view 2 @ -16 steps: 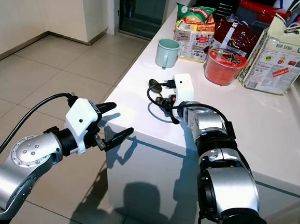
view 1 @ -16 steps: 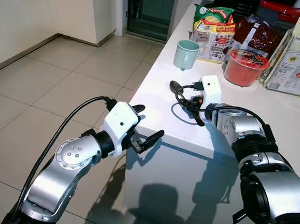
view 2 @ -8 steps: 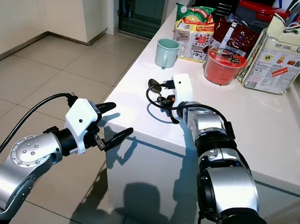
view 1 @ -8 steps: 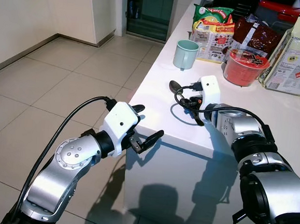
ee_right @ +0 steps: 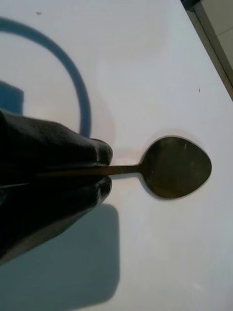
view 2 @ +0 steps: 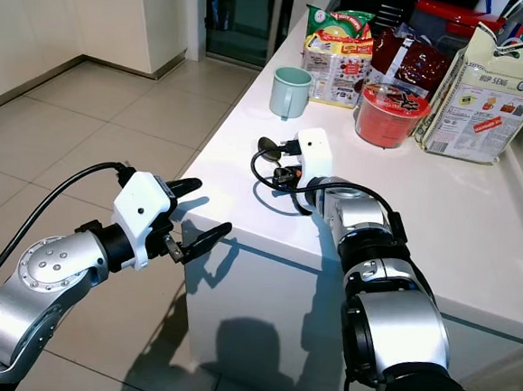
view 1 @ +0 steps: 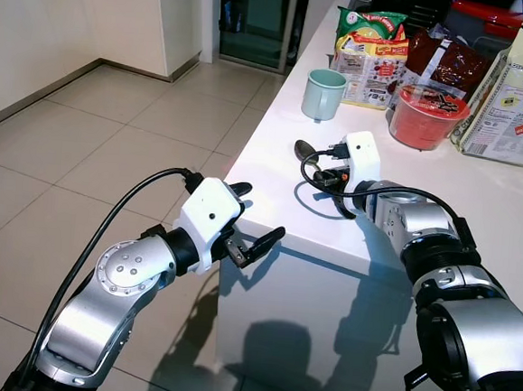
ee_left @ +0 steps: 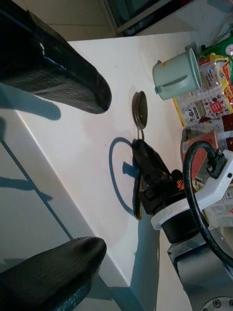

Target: Setting the table

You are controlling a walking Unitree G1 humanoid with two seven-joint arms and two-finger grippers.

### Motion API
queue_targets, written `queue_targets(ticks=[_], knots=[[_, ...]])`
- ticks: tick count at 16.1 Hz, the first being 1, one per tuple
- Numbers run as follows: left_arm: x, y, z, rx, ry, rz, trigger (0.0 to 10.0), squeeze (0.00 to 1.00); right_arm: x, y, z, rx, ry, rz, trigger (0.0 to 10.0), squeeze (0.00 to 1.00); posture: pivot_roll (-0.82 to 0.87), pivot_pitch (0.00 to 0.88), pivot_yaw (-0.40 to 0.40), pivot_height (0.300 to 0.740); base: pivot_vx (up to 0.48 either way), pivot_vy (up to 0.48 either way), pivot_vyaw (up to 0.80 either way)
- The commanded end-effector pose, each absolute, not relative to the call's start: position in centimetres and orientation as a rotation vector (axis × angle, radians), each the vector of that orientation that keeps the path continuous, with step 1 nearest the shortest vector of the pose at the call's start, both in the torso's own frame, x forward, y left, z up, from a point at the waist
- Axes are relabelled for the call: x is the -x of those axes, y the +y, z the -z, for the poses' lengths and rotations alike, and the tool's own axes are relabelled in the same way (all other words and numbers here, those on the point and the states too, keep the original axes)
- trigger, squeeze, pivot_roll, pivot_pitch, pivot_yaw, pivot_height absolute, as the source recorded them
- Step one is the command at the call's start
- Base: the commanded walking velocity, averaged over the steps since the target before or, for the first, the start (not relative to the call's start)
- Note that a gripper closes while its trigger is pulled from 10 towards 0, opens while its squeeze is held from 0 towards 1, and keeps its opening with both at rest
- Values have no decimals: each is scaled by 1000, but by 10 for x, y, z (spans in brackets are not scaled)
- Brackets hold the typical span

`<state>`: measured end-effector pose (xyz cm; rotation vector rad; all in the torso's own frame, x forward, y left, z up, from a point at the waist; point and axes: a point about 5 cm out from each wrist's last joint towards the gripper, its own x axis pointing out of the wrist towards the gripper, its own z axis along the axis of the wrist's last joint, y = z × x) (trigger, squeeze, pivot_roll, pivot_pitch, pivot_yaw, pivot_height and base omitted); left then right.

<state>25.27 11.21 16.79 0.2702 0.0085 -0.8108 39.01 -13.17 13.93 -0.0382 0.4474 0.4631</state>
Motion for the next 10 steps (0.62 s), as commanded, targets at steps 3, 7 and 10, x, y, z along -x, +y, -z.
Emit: queue_targets(ticks=[3, 7, 10], knots=[[-253, 111, -174, -292, -25, 814, 10000, 0, -394, -140, -152, -13, 408, -445, 0, 0, 94, 0, -42, 740, 0, 0, 0], [-253, 112, -175, -293, -31, 807, 10000, 0, -389, -150, -173, -80, 329, -457, 0, 0, 84, 0, -34, 740, 0, 0, 0], [-254, 111, -175, -292, -41, 795, 10000, 0, -382, -158, -186, -121, 290, -448, 0, 0, 81, 0, -33, 740, 0, 0, 0]])
